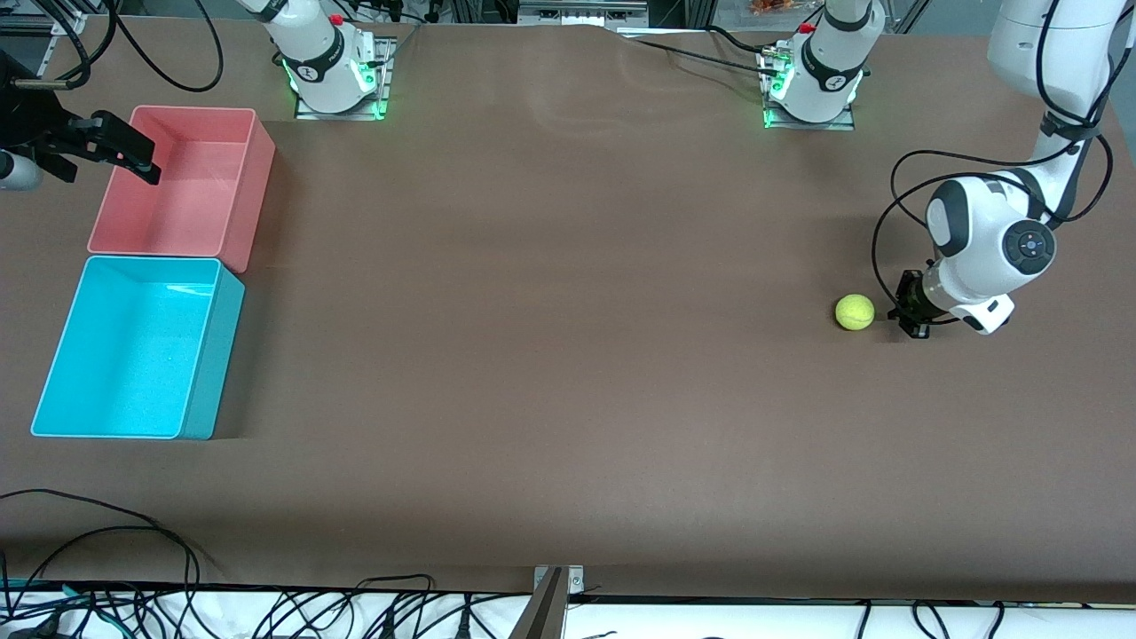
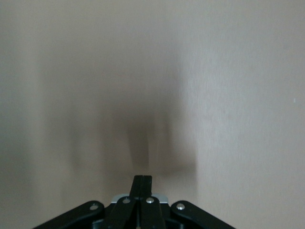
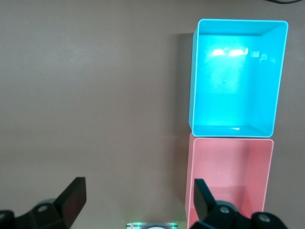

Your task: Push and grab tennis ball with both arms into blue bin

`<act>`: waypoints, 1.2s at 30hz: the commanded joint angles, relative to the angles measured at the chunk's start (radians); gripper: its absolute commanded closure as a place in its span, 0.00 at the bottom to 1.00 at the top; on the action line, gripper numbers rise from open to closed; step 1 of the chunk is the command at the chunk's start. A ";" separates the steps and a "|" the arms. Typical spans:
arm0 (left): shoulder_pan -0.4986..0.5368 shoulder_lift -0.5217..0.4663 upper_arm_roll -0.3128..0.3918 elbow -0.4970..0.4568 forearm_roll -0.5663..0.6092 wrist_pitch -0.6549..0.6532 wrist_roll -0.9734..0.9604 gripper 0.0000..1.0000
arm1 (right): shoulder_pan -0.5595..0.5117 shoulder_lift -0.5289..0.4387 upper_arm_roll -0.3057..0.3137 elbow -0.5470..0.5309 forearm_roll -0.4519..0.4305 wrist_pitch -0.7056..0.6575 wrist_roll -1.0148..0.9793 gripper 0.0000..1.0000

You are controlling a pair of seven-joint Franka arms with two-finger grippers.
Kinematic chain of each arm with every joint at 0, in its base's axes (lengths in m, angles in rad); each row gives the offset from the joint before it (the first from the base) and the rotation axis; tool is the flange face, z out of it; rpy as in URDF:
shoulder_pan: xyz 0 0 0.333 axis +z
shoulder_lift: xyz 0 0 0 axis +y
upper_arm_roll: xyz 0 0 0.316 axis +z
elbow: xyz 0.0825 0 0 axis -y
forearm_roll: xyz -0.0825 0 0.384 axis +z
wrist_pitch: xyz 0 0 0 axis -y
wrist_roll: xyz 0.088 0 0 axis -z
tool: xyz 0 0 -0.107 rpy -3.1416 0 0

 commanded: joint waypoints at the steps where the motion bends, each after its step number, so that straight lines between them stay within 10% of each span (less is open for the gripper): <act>1: 0.083 -0.001 -0.002 0.013 0.031 0.003 0.113 1.00 | -0.002 -0.002 0.005 0.020 -0.005 -0.023 -0.010 0.00; 14: 0.132 -0.006 -0.004 0.015 0.031 0.000 0.184 1.00 | 0.001 -0.002 0.006 0.020 -0.005 -0.023 -0.009 0.00; 26: -0.159 -0.053 -0.031 -0.062 0.031 -0.058 -0.295 1.00 | 0.003 -0.002 0.006 0.020 -0.003 -0.025 -0.010 0.00; 36: -0.152 -0.098 -0.057 -0.034 0.029 -0.172 -0.258 1.00 | 0.003 -0.002 0.006 0.020 -0.003 -0.025 -0.010 0.00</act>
